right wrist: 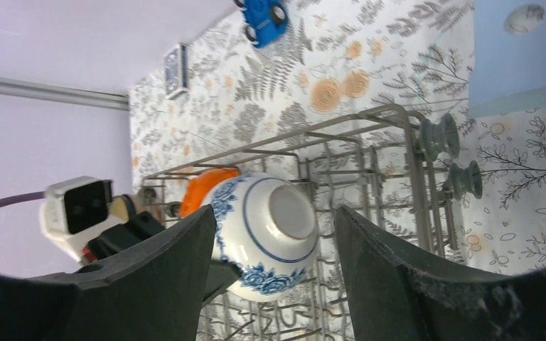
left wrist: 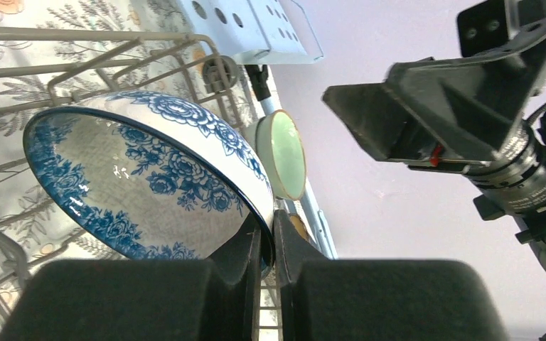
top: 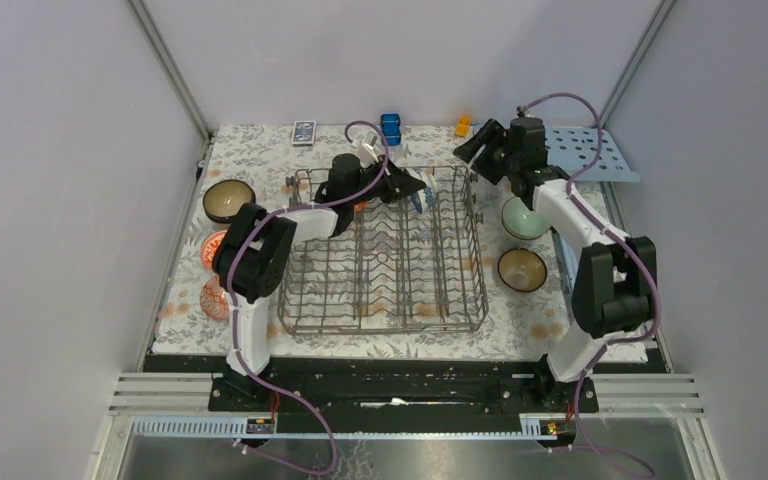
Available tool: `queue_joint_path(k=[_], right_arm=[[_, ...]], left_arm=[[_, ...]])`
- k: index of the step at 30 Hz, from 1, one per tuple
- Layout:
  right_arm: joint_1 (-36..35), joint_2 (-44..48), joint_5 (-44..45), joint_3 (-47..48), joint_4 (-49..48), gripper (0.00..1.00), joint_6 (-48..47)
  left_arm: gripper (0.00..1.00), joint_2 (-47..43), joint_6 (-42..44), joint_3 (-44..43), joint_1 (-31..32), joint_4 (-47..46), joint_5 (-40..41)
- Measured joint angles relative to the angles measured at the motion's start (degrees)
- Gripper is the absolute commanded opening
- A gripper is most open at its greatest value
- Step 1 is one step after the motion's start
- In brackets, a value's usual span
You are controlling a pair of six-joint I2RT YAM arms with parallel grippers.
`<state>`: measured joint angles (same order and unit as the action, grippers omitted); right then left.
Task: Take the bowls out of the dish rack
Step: Pick up the bowl from the dish rack, then place the bowl with the bowl.
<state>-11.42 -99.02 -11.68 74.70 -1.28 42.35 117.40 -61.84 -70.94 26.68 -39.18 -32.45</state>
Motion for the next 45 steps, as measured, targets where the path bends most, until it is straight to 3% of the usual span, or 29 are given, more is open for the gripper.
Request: queue_joint_path(k=[15, 18, 24, 27, 33, 39, 45], right_arm=[[-1.36, 22.88, 0.15, -6.25, 6.56, 0.70, -0.04], [-3.80, 26.43, -0.02, -5.51, 10.23, 0.69, -1.84], [-5.99, 32.76, -3.37, -3.58, 16.94, 0.68, -5.53], [-7.13, 34.84, -5.14, -1.25, 21.53, 0.67, -7.78], [-13.20, 35.80, -5.55, 5.57, 33.38, 0.67, -13.62], [-17.59, 35.76, -1.95, 13.94, 46.38, 0.63, -20.17], [-27.21, 33.40, 4.26, 15.76, 53.68, 0.61, -23.71]], left_arm=[[0.00, -19.85, 2.19, 4.00, 0.02, 3.89, -1.97], [0.00, -26.27, 6.43, 5.55, 0.11, 9.86, -2.25], [0.00, -41.48, 24.04, 6.60, 3.67, 32.59, 1.60], [0.00, -48.52, 33.55, 6.78, 9.35, 42.73, 6.54], [0.00, -58.12, 50.40, 8.66, 28.89, 58.40, 22.36], [0.00, -59.58, 62.55, 12.24, 45.35, 68.76, 39.76], [0.00, -58.75, 77.05, 14.93, 54.86, 73.35, 52.13]])
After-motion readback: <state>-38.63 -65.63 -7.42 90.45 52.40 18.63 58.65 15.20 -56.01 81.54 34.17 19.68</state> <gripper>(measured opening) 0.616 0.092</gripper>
